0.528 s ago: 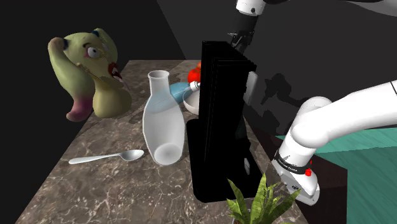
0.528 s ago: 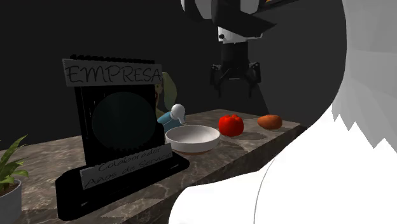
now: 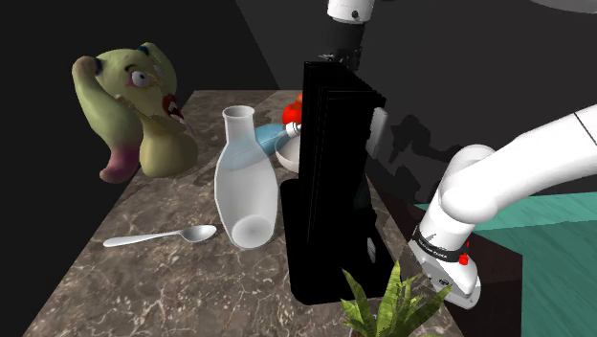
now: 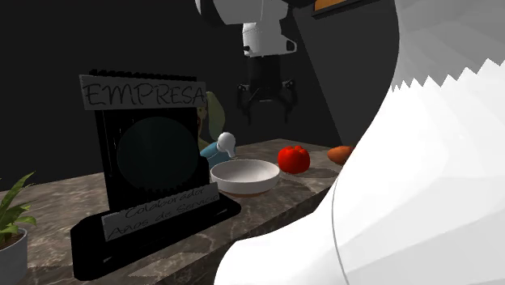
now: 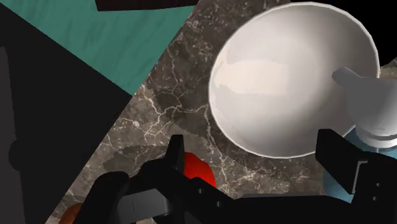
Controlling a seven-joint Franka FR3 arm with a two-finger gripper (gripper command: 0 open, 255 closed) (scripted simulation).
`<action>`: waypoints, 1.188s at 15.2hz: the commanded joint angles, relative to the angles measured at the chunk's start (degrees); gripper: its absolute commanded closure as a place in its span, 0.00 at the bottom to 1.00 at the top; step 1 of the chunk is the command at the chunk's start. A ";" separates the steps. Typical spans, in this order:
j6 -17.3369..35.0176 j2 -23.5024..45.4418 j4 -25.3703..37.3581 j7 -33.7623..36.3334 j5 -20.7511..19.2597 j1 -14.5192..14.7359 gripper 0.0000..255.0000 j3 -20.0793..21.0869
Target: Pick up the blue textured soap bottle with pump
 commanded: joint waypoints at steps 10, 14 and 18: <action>-3.37 10.38 7.17 6.75 3.10 3.57 0.00 9.69; -0.38 9.85 3.67 6.85 3.37 3.77 0.00 9.88; 0.79 9.71 2.35 6.87 3.45 3.82 1.00 9.95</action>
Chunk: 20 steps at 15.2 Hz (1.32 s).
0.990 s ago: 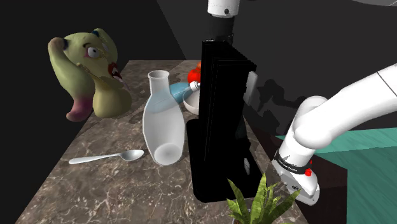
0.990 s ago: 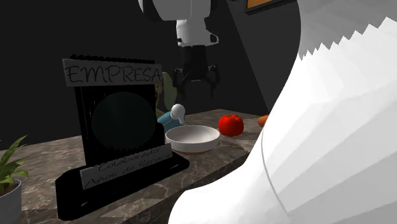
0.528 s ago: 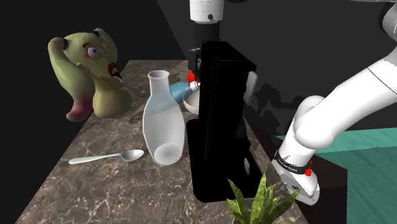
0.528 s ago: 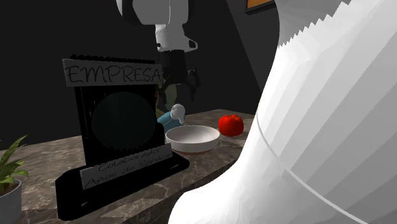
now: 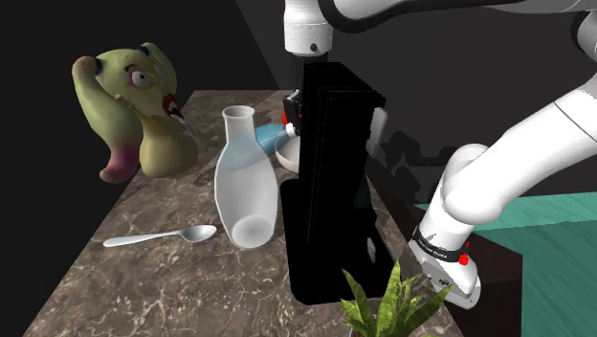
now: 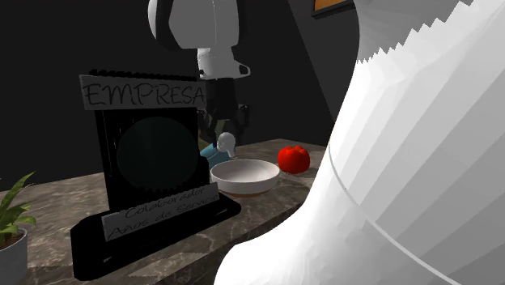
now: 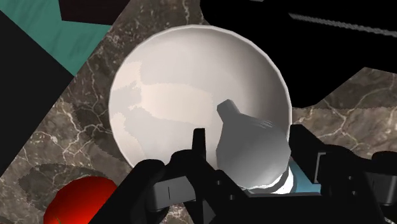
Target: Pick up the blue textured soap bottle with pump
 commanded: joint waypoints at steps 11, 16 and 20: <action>-1.30 0.14 1.46 -0.05 -0.10 -0.07 1.00 -0.10; -5.03 0.88 5.91 -0.16 -0.44 -0.32 1.00 -0.33; -8.01 1.68 9.68 -0.21 -0.72 -0.53 1.00 -0.46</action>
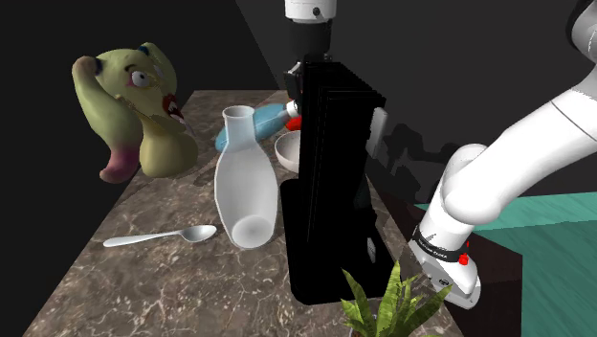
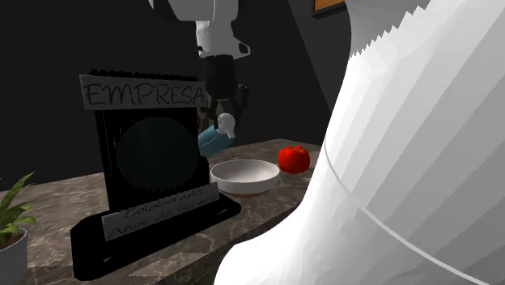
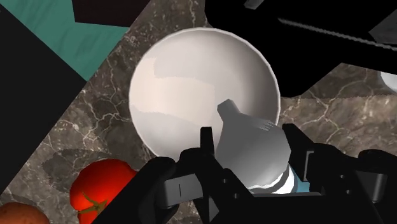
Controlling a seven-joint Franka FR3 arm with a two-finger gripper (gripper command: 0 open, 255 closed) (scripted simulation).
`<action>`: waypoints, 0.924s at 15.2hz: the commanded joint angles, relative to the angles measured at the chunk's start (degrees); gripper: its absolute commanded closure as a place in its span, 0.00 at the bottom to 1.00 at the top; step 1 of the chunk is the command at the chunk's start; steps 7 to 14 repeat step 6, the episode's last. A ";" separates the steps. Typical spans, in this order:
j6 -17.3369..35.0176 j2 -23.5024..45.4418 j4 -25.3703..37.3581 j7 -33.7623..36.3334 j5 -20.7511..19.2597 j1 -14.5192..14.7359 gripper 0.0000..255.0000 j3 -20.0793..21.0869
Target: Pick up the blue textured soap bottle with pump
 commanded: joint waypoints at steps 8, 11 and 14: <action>-3.81 1.34 5.14 -0.02 -0.42 -0.30 1.00 -0.08; -3.81 1.34 5.14 -0.02 -0.42 -0.30 1.00 -0.08; -3.81 1.34 5.14 -0.02 -0.42 -0.30 1.00 -0.08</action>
